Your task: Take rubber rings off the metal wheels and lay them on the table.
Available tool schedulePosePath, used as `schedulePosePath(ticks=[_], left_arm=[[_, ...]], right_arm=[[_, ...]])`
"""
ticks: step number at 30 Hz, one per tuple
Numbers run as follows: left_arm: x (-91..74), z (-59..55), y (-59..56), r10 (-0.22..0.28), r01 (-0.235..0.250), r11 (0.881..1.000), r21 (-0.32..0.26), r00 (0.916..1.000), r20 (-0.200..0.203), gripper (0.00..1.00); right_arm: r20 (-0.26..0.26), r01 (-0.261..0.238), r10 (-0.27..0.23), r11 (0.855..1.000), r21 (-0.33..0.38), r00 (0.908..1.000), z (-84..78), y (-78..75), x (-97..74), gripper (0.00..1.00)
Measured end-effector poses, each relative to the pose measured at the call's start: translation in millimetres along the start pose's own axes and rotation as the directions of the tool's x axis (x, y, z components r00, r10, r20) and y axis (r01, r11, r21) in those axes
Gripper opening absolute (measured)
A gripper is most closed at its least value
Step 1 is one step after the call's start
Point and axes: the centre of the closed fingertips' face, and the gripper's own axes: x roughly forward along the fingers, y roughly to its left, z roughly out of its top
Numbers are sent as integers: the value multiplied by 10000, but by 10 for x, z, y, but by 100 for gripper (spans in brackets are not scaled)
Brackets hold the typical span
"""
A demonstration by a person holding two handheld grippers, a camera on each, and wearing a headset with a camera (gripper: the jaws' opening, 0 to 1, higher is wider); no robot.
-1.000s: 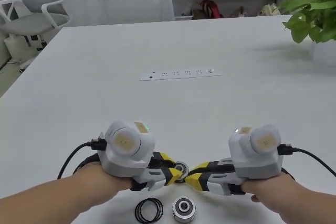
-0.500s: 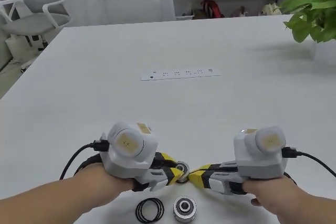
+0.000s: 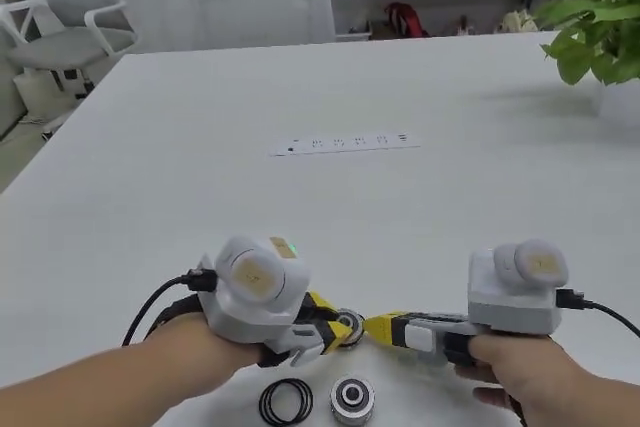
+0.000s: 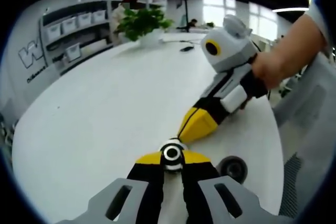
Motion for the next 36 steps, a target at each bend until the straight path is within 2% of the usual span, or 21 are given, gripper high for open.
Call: schedulePosePath(ticks=[3, 10, 18, 23, 24, 25, 29, 36], left_arm=[[6, 4, -1, 34, -34, 10000, 2, 10000, -29, 12], [12, 6, -1, 113, -114, 9999, -43, 9998, -146, 12], [12, 3, 0, 212, -213, 9998, -65, 9997, -113, 11], [14, 4, -5, 215, -216, 9998, -46, 9997, -110, 11], [12, 3, -7, 244, -245, 9997, -52, 9996, -107, 11], [13, 2, -5, 270, -271, 9996, -96, 9996, -78, 11], [16, 0, -1, 297, -298, 9995, -123, 9996, -37, 12], [9, 1, -2, 365, -362, 9991, -242, 9993, 116, 12]], right_arm=[[83, -92, 91, 9999, 139, 9999, 15, 28, -8, 0], [-128, -82, 75, 9983, -571, 9999, 29, 72, 1, 0], [-192, -160, 145, 9968, -785, 9997, 25, 114, 12, 0], [-261, -510, 486, 9935, -1017, 9985, 23, 201, 38, 0], [4, -822, 825, 9934, -799, 9966, 70, 275, 47, 0], [-192, -645, 629, 9933, -961, 9978, 43, 233, 30, 0], [-134, -674, 666, 9948, -763, 9977, 33, 225, 17, 0], [-44, -1024, 1023, 9944, -264, 9947, 37, 272, 4, 0]])
